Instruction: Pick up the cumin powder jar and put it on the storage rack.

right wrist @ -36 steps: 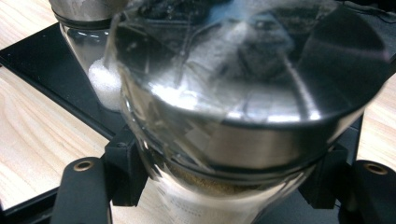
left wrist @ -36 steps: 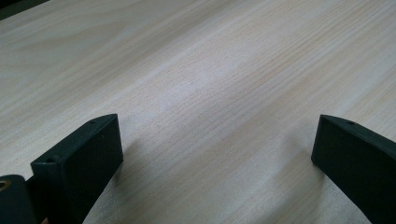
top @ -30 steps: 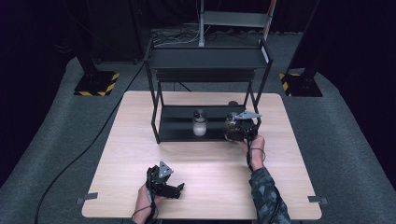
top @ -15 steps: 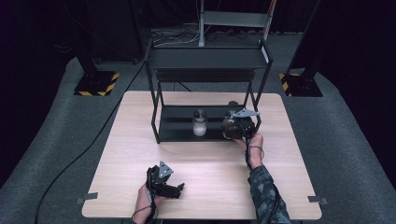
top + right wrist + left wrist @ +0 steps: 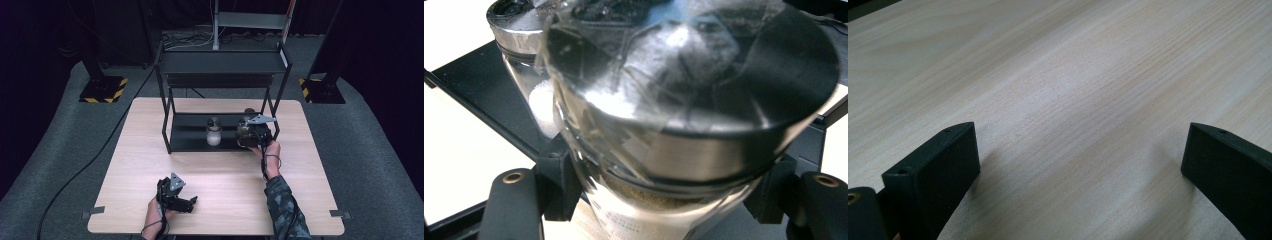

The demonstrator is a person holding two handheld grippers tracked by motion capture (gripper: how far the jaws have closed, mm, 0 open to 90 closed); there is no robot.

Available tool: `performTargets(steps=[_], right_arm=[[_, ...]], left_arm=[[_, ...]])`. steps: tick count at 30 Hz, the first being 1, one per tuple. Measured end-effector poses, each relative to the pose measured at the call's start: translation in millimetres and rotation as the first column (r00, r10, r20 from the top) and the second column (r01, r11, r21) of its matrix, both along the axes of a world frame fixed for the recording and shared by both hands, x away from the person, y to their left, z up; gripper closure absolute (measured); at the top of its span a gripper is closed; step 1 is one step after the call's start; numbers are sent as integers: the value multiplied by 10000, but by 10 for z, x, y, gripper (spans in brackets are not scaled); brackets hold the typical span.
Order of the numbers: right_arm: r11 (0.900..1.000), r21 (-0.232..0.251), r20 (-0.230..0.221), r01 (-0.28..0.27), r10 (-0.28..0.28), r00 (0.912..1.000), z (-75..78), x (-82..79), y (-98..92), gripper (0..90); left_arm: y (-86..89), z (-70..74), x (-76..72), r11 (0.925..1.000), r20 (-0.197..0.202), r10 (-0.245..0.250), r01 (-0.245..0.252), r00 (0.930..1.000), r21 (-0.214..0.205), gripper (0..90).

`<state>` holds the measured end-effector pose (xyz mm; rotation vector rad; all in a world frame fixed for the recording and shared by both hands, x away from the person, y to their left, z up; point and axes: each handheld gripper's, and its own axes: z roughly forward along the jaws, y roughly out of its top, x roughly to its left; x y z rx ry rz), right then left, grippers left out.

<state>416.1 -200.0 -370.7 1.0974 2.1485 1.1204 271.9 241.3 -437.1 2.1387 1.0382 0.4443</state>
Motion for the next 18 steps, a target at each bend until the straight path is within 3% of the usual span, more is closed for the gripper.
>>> performTargets(steps=[18], right_arm=[[9998,-121,-23,-148,148,9999,18,42,94,300]], left_arm=[[1,-1,-3,10000,16,-18,18,10000,-1,23]])
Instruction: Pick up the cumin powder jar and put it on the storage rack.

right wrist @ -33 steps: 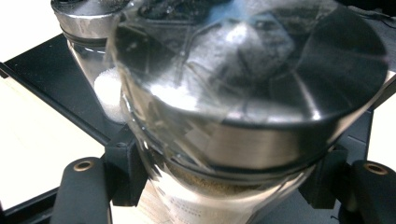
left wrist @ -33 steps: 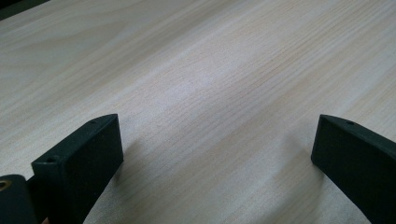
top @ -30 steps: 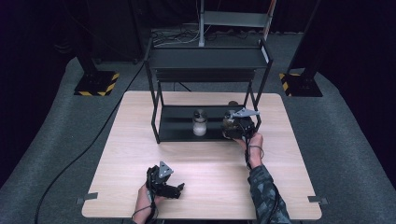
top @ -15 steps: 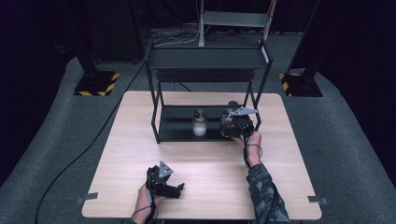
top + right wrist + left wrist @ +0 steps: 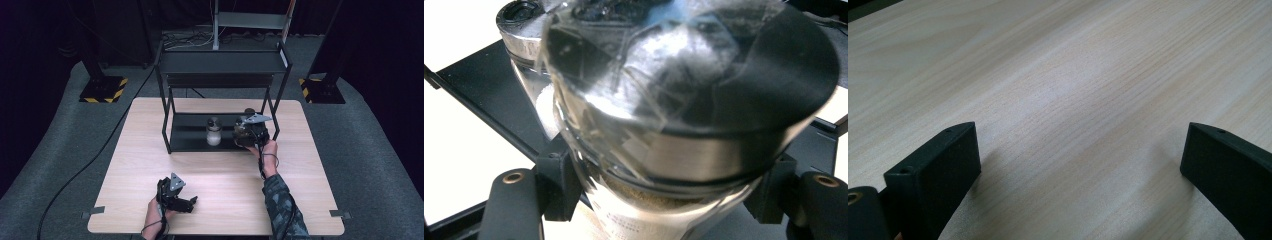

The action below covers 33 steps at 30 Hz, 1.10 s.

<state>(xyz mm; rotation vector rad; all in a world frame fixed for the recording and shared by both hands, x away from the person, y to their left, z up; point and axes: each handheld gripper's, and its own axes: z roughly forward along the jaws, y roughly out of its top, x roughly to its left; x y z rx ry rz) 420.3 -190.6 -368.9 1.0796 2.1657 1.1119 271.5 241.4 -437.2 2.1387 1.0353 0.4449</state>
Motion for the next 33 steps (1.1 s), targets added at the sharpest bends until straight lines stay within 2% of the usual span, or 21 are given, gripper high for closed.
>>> performTargets(steps=[7,13,19,33], right_arm=[[10000,10,-28,-31,31,10000,-13,14,12,300],[9998,-178,-112,-49,47,9999,-16,33,56,300],[10000,-19,-80,-85,85,9999,-41,48,51,300],[9997,18,-84,-256,256,9996,-52,82,95,300]], left_arm=[[1,0,1,10000,-2,-14,14,10000,-2,23],[2,1,1,10000,1,-33,33,10000,8,24],[3,0,3,10000,-2,-35,35,10000,1,24],[2,0,1,10000,3,-34,34,10000,6,24]])
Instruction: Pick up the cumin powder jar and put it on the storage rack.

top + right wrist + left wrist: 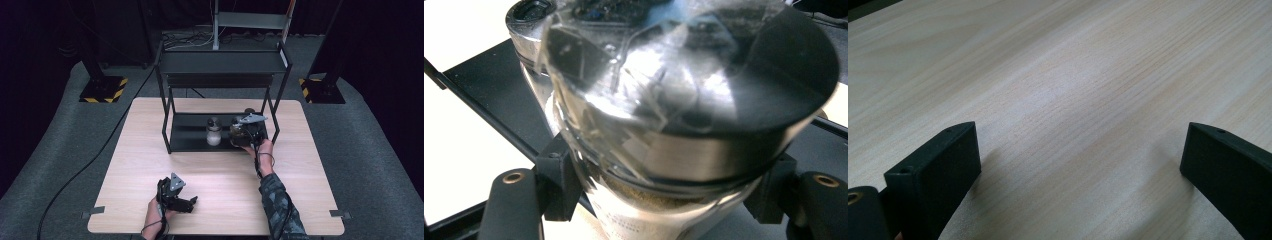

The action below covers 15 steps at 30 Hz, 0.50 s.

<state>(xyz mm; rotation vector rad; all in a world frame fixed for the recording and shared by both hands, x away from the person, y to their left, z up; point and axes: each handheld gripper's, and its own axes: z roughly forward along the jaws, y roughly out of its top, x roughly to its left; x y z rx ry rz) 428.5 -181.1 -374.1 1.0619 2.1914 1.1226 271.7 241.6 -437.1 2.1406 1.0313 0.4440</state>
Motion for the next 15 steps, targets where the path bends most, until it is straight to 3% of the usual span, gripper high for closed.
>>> performTargets(steps=[15], right_arm=[[9996,251,-180,-112,116,9998,-57,95,8,300]], left_arm=[[-3,1,-5,10000,29,-2,2,10000,34,24]])
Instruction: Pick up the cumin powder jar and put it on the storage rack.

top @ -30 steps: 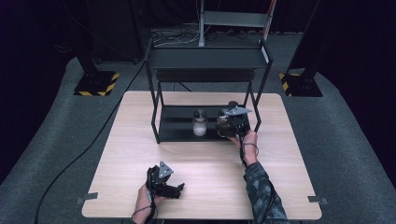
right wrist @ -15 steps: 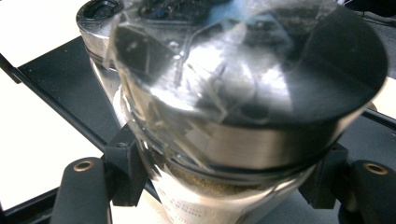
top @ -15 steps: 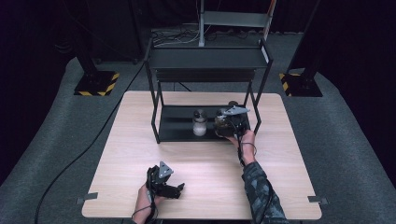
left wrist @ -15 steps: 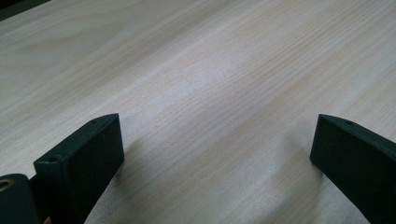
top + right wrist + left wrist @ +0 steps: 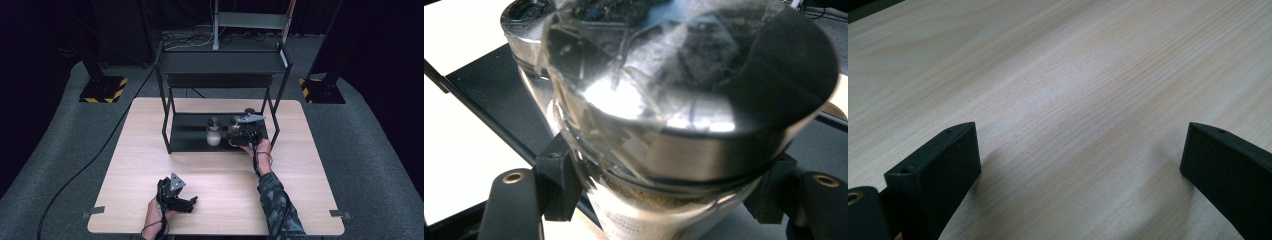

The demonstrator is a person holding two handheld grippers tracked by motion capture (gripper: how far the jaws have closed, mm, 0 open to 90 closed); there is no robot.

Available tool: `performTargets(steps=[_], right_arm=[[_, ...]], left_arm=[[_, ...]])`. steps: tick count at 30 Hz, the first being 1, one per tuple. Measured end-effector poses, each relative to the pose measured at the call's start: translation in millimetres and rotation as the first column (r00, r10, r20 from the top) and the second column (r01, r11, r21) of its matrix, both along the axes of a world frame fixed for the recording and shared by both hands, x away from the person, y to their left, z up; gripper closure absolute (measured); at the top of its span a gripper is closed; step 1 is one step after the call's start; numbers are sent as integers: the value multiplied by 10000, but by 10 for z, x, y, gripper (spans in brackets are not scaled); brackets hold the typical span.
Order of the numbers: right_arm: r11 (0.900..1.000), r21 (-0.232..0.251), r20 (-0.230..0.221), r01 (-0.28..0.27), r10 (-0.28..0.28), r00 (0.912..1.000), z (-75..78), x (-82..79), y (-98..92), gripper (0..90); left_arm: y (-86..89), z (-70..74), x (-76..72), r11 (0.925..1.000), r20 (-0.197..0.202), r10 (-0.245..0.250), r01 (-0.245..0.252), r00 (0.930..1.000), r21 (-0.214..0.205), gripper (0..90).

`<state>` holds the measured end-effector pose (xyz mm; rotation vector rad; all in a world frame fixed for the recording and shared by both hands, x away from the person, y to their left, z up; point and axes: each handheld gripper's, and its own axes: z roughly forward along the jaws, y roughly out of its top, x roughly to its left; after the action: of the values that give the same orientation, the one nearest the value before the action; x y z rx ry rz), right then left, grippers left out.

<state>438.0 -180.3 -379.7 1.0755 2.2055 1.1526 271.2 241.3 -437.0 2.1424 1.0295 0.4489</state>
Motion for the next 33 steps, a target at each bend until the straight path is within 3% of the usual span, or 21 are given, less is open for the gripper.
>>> performTargets(steps=[22,33], right_arm=[[9997,108,-112,-229,230,9997,-111,159,6,300],[9981,107,-80,-610,611,9981,-163,209,-6,300]], left_arm=[[2,-2,3,10000,-15,6,-6,10000,-28,25],[3,-1,4,10000,-28,5,-5,10000,-35,25]])
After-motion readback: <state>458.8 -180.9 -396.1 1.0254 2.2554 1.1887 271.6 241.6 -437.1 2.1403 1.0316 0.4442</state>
